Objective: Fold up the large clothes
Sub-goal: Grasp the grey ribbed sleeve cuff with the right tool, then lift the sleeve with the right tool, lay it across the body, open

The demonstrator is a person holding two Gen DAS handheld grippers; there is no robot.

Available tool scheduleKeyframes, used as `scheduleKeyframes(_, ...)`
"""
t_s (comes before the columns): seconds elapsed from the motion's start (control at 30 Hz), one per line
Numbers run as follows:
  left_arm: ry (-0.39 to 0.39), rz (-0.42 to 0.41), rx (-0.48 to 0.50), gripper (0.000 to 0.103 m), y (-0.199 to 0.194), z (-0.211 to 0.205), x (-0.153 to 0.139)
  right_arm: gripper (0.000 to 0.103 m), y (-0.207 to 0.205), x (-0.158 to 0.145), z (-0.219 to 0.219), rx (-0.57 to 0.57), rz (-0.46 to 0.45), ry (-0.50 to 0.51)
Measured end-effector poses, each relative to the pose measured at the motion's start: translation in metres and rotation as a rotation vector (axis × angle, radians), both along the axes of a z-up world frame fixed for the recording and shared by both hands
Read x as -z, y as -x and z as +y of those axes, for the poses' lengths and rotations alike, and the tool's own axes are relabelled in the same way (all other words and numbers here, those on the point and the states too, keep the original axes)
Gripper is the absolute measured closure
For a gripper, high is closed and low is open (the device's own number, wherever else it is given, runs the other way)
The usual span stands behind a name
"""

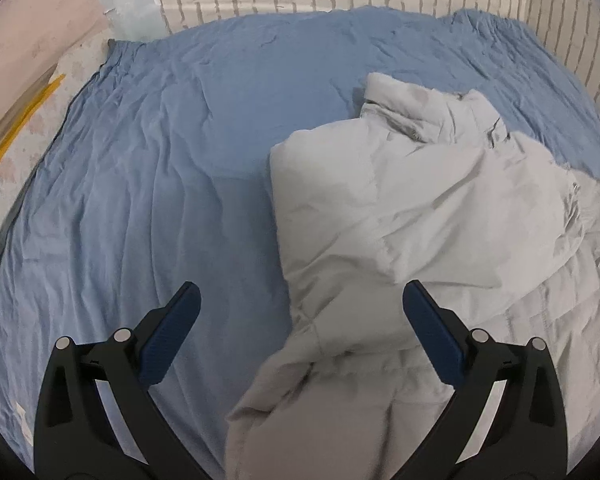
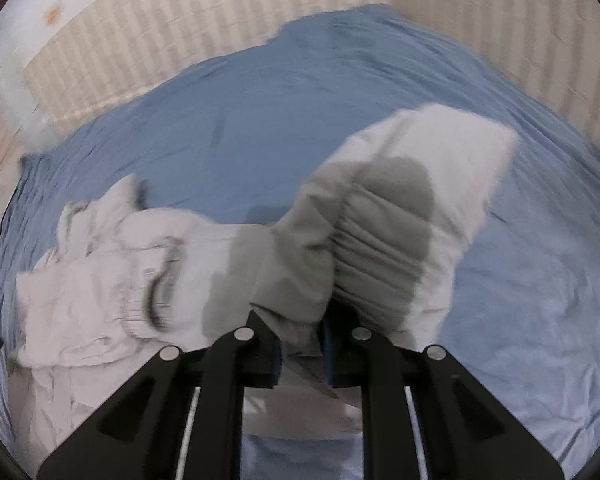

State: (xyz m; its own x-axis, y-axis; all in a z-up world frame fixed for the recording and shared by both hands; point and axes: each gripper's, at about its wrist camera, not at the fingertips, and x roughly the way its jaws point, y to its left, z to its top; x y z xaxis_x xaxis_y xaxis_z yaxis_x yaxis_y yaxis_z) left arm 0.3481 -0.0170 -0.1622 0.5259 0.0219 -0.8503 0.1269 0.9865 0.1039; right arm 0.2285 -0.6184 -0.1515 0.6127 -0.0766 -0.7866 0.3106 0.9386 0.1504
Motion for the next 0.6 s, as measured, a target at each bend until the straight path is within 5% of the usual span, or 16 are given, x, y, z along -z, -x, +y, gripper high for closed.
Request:
scheduleKeyframes(0.27, -0.059, 0.012, 0.022, 0.003, -0.012, 0.004, 0.012, 0.087, -0.041, -0.006, 0.066, -0.159, 0.029, 0.043)
scheduleKeyframes(0.6, -0.025, 0.018, 0.033, 0.003, -0.018, 0.011, 0.013, 0.087, -0.058, -0.035, 0.136, -0.333, -0.002, 0.008)
